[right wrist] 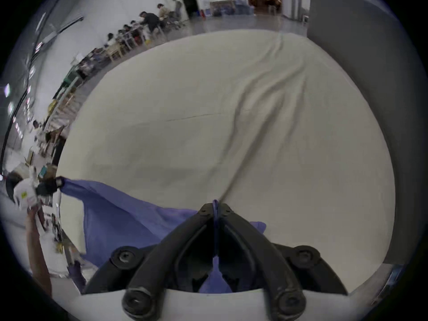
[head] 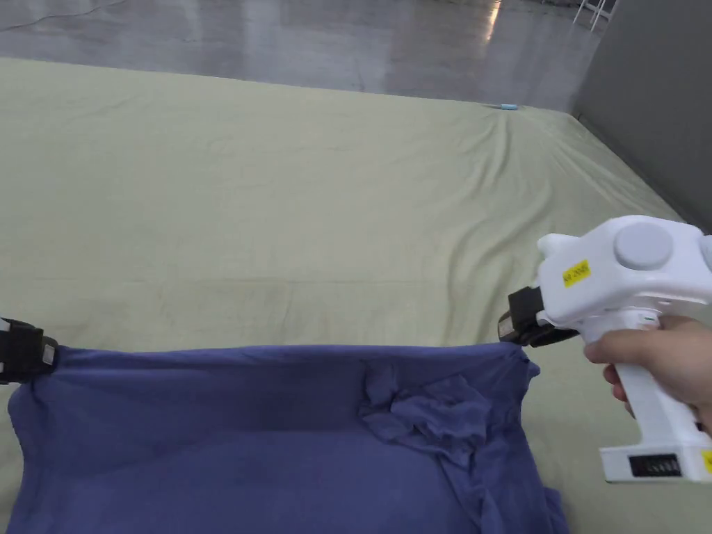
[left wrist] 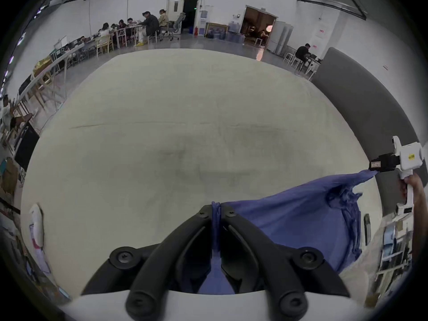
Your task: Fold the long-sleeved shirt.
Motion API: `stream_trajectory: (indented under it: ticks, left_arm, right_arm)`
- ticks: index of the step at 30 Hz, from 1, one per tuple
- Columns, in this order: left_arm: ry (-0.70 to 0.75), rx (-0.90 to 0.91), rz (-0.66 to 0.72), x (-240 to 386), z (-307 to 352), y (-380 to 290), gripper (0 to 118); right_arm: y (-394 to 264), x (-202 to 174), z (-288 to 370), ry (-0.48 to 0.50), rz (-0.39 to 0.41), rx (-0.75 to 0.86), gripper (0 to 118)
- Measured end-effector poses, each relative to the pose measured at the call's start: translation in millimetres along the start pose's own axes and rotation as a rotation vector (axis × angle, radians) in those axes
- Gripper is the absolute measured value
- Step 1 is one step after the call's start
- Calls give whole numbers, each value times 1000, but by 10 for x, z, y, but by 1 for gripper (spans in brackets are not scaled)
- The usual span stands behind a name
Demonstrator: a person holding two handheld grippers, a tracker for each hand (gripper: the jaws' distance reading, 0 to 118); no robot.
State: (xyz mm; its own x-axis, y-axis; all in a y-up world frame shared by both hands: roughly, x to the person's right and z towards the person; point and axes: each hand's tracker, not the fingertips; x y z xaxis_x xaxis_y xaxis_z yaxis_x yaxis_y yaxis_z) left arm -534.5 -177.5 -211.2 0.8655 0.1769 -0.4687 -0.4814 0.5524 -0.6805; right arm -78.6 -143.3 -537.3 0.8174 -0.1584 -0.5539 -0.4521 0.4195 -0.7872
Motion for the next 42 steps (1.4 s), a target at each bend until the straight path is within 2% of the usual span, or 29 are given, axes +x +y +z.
stream_trajectory:
  ticks: [7,12,15,17,20,23,26,28,30,31,32,33,34,35,36,37,39,40,41,42]
  left_arm:
    - [-39,-33,-46,33,715,-736,0]
    - [-35,-111,-83,89,916,-1430,0]
    - [-47,-199,-61,54,833,-1799,0]
    - [-37,-253,-47,26,750,-1991,0]
    - [-15,-290,-59,4,583,-2210,0]
    - [25,-334,-59,-72,312,-2358,0]
    - [27,-298,-1,-119,287,-2378,0]
    - [30,-293,-12,-103,309,-2384,0]
    - [33,-282,-14,-106,314,-2408,0]
    - [31,-276,-6,-95,340,-2416,5]
    - [25,-275,15,-106,370,-2403,23]
    - [31,-274,29,-108,450,-2373,74]
    - [38,-271,34,-106,569,-2330,106]
    - [37,-223,41,-100,696,-2308,118]
    - [4,-132,56,-106,867,-2280,116]
    - [-38,-9,99,-124,1065,-2216,116]
    - [-60,-1,164,-43,1273,-2236,116]
    - [-79,-8,179,-3,1323,-2259,112]
    - [-101,-28,189,22,1332,-2282,97]
    - [-120,-69,184,63,1321,-2320,37]
  right_arm:
    - [-1093,82,567,34,8,-8,0]
    - [-1866,115,575,6,28,-77,0]
    - [-2211,151,454,-19,33,-122,0]
    - [-2346,167,370,-11,11,-155,0]
    - [-2511,137,186,-49,37,-206,0]
    - [-2604,174,-66,-59,0,-255,0]
    - [-2686,189,-231,-78,-7,-255,0]
    - [-2679,203,-263,-80,-21,-245,0]
    - [-2679,226,-249,-72,-69,-241,2]
    - [-2673,245,-244,-64,-92,-239,6]
    - [-2661,269,-218,-64,-103,-240,12]
    - [-2632,282,-137,-67,-103,-240,40]
    - [-2592,278,11,-66,-105,-222,74]
    - [-2583,260,186,-63,-104,-157,103]
    - [-2584,234,366,-67,-90,-100,114]
    - [-2593,190,571,-67,-75,-32,113]
    - [-2605,89,836,-49,-77,41,113]
    - [-2626,32,914,-17,-84,45,109]
    - [-2643,-12,943,14,-84,49,93]
    - [-2690,-110,985,63,-80,68,28]
